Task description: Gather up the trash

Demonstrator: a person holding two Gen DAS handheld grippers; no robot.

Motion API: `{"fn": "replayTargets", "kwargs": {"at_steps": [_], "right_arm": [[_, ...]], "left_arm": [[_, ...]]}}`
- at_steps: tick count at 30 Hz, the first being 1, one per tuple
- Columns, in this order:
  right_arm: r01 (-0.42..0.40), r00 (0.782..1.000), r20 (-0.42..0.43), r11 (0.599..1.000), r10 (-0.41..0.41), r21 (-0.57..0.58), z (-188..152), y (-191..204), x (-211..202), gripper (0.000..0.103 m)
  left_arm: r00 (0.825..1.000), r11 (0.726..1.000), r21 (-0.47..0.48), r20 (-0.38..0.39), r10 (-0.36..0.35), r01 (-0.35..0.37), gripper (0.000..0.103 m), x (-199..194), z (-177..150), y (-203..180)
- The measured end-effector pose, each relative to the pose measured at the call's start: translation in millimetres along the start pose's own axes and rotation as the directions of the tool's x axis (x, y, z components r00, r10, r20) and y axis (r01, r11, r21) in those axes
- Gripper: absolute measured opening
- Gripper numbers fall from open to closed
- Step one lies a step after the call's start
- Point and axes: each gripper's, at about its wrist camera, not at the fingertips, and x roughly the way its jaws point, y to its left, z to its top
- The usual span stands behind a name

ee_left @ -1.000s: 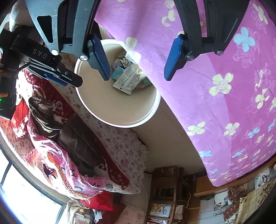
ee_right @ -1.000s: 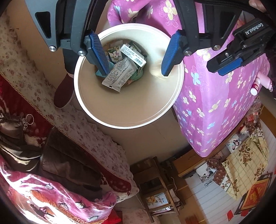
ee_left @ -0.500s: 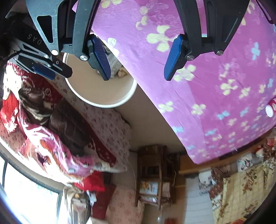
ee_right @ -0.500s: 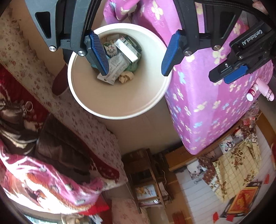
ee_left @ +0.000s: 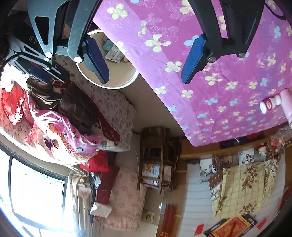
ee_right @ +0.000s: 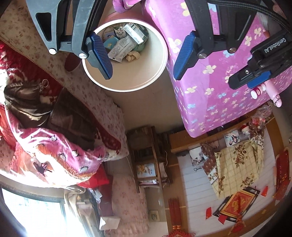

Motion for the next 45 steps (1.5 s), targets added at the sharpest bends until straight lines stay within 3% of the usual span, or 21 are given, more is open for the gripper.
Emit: {"fn": "replayTargets", "kwargs": {"at_steps": [7,17,45], "right_arm": [[0.025,0.998,0.049,1.0,-0.025,-0.013,1.1,5.7,-27.8,0.073],[0.033,0.994,0.11,0.999,-0.031,-0.02,6.0,12.5,-58.0,0.073],[0.033,0.993,0.115,0.998,-0.028,-0.047,8.4,18.9,-65.8,0.073]], "left_arm": [[0.994,0.996,0.05,0.076,0.075,-0.079,0.082,-31.7,-2.5,-1.8],[0.988,0.996,0.06,0.143,0.055,-0.064,0.082,-59.6,2.5,-5.6],[0.985,0.994,0.064,0.152,0.079,-0.09,0.082,-58.4,-2.2,-8.4]]}}
